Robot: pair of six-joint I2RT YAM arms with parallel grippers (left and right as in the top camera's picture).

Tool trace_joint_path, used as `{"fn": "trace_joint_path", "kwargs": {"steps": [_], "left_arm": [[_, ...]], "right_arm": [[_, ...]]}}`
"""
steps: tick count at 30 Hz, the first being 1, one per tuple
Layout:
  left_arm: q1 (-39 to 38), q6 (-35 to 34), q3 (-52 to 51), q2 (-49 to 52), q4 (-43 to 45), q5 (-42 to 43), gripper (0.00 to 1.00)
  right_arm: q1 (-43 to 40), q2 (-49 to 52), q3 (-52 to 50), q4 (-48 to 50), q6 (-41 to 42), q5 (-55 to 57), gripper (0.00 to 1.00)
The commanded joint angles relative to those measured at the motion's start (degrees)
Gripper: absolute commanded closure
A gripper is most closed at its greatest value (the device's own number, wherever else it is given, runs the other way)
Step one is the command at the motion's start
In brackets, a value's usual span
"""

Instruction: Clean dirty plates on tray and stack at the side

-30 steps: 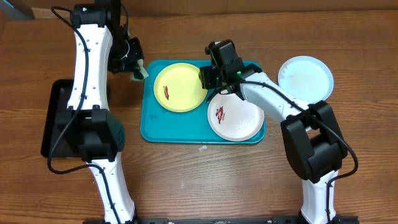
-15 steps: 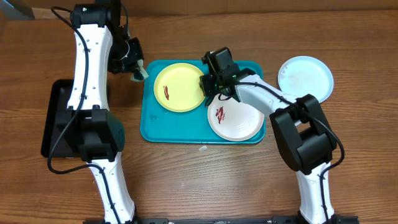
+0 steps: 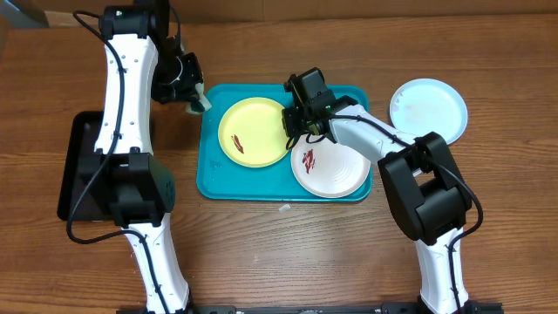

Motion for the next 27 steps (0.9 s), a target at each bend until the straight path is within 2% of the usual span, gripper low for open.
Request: {"fn": "trace_joint_path", "kwargs": {"steps": [1, 7, 13, 16, 20, 27], "left_arm": [[-1.49, -0.22, -0.28, -0.02, 0.50, 2.05, 0.96], [-4.26, -0.24, -1.97, 0.00, 2.29, 1.18, 0.96], [-5.99, -1.90, -9.29, 0.00, 6.91, 4.35, 0.96], [-6.86, -1.62, -13.99, 0.00, 10.69, 8.04, 0.96], [-8.31, -1.49, -18.18, 0.00, 14.69, 8.46, 0.96], [-7.10, 0.13, -15.98, -0.48, 12.98, 7.89, 0.96]], "right_arm": [[0.90, 0.13, 0.63, -0.22, 4.96, -0.04, 0.96], [0.90, 0.13, 0.63, -0.20, 16.72, 0.63, 0.96], [1.11, 0.13, 0.63, -1.51, 29.62, 0.17, 0.96], [1.29, 0.13, 0.63, -1.68, 31.01, -0.83, 0.96], [1.44, 0.13, 0.63, -1.70, 31.10, -1.55, 0.96], [1.44, 0.13, 0.63, -1.86, 31.08, 1.46, 0.96]]}}
